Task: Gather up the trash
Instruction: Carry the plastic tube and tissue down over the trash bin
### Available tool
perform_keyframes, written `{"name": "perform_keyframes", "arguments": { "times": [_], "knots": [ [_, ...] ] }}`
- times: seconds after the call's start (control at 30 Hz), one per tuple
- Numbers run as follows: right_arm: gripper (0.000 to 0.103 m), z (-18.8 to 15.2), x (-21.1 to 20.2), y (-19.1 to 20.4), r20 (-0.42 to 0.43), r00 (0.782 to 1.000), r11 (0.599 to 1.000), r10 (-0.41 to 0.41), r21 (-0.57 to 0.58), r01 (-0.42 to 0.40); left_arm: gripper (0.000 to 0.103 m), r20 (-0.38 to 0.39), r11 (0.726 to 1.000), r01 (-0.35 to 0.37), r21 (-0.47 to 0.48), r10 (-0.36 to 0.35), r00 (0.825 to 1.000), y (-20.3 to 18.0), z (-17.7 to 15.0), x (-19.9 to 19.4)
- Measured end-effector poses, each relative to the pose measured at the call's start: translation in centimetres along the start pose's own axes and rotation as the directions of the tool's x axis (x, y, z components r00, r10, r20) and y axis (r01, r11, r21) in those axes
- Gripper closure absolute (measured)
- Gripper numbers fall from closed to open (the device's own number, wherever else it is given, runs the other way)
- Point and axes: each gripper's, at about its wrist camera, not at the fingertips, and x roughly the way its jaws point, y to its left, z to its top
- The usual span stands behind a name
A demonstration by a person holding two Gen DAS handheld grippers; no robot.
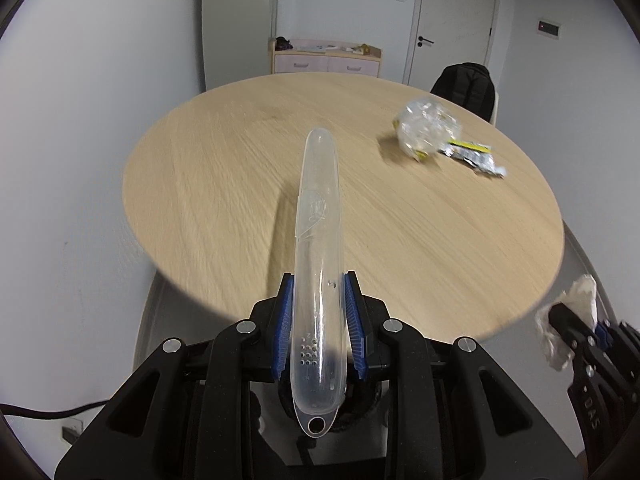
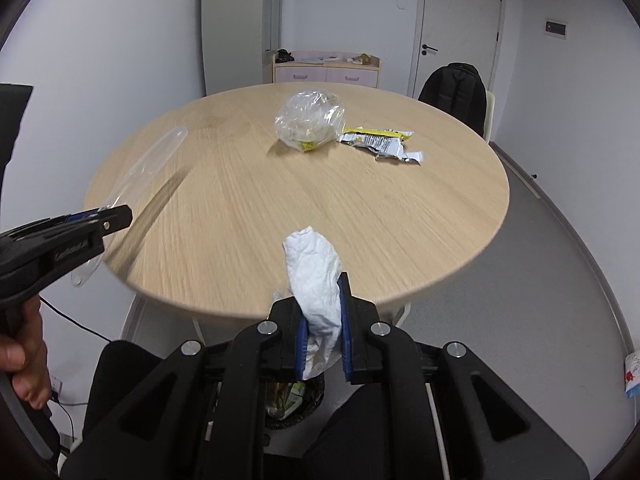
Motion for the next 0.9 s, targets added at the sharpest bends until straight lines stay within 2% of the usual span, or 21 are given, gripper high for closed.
{"name": "perform_keyframes", "arguments": {
  "times": [0.37,0.9],
  "knots": [
    [0.091,-2.2,-3.0,1.8,0.042,0.999,0.999,-0.002,-0.042,0.004,0.079,0.026,1.000,0.018,-0.019,-0.018,1.000,0.5,-4.9,-3.3],
    [0.091,-5.3,-2.6,2.0,-0.009,1.000,0.999,-0.011,-0.040,0.011,0.079,0.011,0.998,0.000,-0.055,0.000,1.000,2.4,-9.4,-4.9]
  ]
}}
